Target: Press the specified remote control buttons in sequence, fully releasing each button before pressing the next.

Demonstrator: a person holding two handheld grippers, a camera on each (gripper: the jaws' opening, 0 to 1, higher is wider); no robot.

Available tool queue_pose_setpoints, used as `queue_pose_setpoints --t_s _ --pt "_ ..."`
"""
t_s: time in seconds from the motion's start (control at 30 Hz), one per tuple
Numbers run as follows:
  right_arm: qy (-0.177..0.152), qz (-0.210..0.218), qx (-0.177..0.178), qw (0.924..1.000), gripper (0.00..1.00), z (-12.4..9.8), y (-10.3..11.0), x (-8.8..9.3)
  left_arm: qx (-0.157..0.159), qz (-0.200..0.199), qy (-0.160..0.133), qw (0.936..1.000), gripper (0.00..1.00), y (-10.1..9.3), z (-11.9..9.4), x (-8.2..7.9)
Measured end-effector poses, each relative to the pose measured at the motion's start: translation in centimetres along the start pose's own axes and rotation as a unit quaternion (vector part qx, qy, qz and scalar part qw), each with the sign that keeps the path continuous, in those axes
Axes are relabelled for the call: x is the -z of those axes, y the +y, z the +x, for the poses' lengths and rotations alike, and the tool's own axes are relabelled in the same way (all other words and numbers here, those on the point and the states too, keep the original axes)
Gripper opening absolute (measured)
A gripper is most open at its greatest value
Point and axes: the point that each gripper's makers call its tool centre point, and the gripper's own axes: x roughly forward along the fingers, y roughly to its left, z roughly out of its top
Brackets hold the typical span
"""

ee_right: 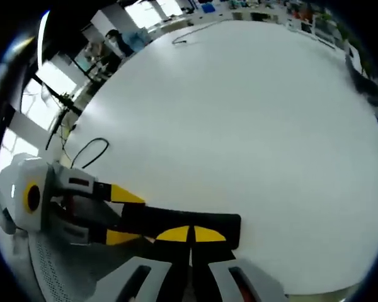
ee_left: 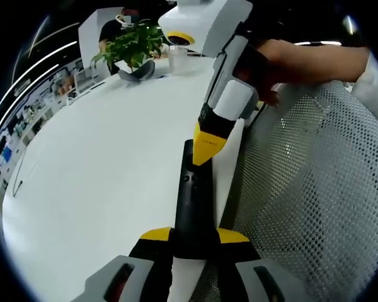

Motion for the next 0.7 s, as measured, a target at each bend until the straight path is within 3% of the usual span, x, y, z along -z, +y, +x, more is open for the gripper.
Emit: queue_pose_setpoints --t_s 0.1,0.23,0.3,0.43,0.53,0.6,0.7 --pt "-0.001 0.005 0.003 1.0 0.0 0.0 -0.19 -0.04 0.001 -0.001 -0.001 1.0 0.24 0.02 0.01 -0.02" --pt "-0.023 0.059 0.018 0.9978 0.0 0.04 -0.45 -0.09 0.002 0.0 -0.007 1.0 0.24 0.0 -0.01 -0.01" --pt "-0.02 0.043 0.031 0.9984 0.0 0.08 -0.25 -0.08 0.002 0.0 -0.01 1.0 0.24 0.02 -0.01 -0.01" --pt "-0.021 0.059 0.051 0.9967 0.0 0.04 -0.3 -0.12 0.001 -0.005 -0.012 0.9999 0.24 0.03 -0.03 -0.03" --pt "-0.052 0.065 0.058 0.9948 0.0 -0.02 -0.4 -0.07 0.003 0.0 -0.022 0.9998 0.24 0.03 -0.03 -0.05" --pt "-0.053 0.053 0.064 0.9951 0.0 -0.06 -0.23 -0.02 0.005 -0.003 -0.027 0.9996 0.24 0.08 -0.02 -0.04" --pt "-0.04 -0.005 0.086 0.9955 0.0 -0.01 -0.18 -0.12 0.003 -0.001 -0.026 0.9997 0.24 0.02 -0.02 -0.12"
